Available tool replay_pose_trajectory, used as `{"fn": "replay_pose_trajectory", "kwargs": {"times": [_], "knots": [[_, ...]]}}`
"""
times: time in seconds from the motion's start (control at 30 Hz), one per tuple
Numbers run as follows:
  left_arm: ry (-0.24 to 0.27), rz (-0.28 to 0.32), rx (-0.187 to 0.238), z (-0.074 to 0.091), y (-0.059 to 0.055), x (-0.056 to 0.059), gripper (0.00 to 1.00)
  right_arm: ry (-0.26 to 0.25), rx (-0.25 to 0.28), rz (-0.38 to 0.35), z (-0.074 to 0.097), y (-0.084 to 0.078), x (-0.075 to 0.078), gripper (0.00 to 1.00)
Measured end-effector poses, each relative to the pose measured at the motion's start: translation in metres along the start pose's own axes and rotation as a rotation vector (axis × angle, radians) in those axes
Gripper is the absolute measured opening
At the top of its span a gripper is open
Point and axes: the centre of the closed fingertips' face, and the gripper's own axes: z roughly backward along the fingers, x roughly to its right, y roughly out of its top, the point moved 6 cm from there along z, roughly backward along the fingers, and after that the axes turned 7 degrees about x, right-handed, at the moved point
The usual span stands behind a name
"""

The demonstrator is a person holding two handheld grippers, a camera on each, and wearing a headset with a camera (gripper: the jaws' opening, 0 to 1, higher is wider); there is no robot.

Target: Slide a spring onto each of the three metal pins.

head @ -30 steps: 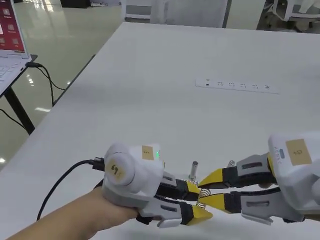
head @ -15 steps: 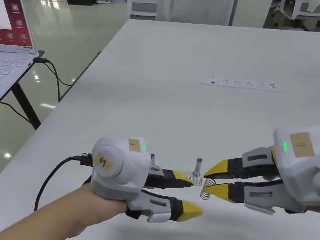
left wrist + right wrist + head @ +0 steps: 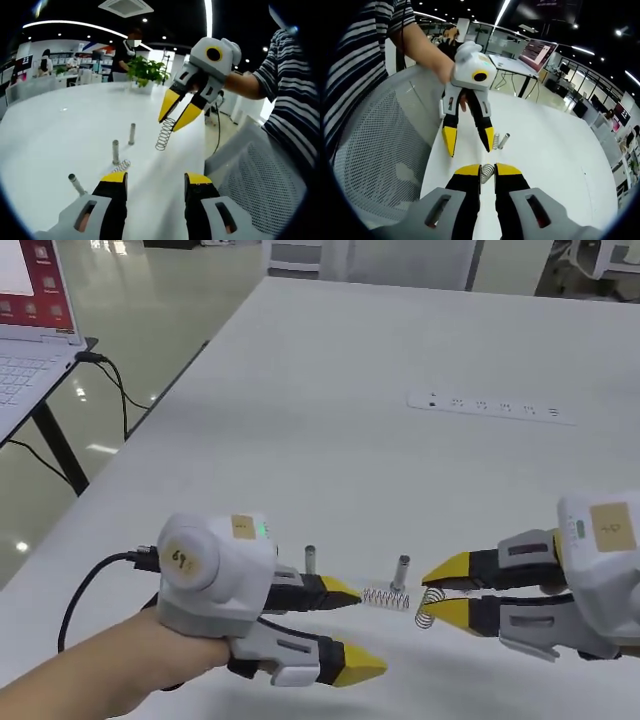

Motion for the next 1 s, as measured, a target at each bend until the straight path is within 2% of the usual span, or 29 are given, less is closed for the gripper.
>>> {"fn": "replay_pose_trajectory", "kwargs": {"times": [0.1, 0.13, 0.27, 0.33, 0.47, 0.7, 0.93, 1.0], "knots": [[0.025, 0.018, 0.001, 0.008, -0.001, -0.004, 0.43, -0.008, -0.002, -0.006, 0.001, -0.002, 0.001, 0.07], [0.051, 0.004, -0.005, 0.011, -0.002, -0.008, 0.45, -0.012, -0.003, -0.006, 0.002, -0.003, 0.001, 0.07], [0.098, 0.012, 0.012, 0.023, -0.001, -0.017, 0.55, -0.022, -0.008, -0.012, 0.003, -0.005, 0.001, 0.07], [0.109, 0.015, 0.012, 0.028, -0.003, -0.019, 0.56, -0.027, -0.011, -0.008, 0.004, -0.005, 0.001, 0.07], [0.132, 0.013, -0.015, 0.038, -0.008, -0.023, 0.66, -0.047, -0.010, -0.015, 0.006, -0.007, 0.003, 0.07], [0.184, 0.029, -0.007, 0.054, -0.009, -0.035, 0.77, -0.076, -0.018, -0.027, 0.010, -0.011, 0.007, 0.07], [0.218, 0.022, -0.009, 0.061, -0.011, -0.037, 0.97, -0.102, -0.028, -0.037, 0.014, -0.016, 0.010, 0.07], [0.227, 0.013, -0.019, 0.063, -0.013, -0.038, 0.98, -0.116, -0.030, -0.042, 0.016, -0.017, 0.013, 0.07]]}}
